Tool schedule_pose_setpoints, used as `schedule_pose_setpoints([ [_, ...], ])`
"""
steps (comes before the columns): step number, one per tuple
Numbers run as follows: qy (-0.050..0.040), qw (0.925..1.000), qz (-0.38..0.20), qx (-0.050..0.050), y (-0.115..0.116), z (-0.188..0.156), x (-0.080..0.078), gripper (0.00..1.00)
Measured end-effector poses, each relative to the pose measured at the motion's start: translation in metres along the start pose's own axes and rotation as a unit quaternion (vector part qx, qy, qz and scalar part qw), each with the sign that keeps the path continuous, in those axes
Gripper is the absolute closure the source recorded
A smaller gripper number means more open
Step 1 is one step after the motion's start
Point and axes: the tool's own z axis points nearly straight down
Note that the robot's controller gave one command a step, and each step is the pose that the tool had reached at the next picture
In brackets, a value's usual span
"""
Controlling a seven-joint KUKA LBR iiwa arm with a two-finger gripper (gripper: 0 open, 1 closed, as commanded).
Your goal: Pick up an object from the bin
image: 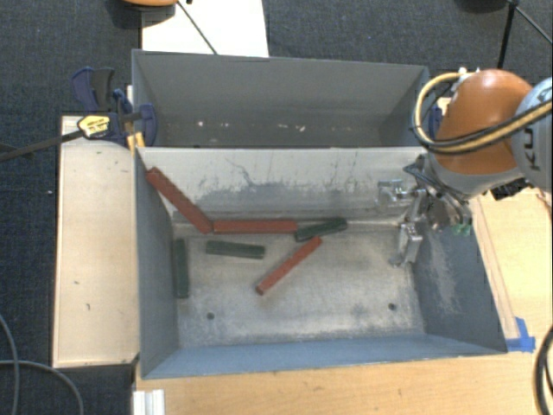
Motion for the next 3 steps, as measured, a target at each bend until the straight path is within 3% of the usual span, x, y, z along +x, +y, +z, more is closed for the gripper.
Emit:
schedule_pose_setpoints([
  [1,-0.0005,0.9939,-0.11,0.001,-0.027,-0.034,0.008,0.0],
  [2,-0.0026,0.9864,-0.164,0.002,-0.036,-0.046,0.007,0.0],
  [3,-0.0014,0.9928,-0.12,0.001,-0.042,-0.034,0.054,0.0],
])
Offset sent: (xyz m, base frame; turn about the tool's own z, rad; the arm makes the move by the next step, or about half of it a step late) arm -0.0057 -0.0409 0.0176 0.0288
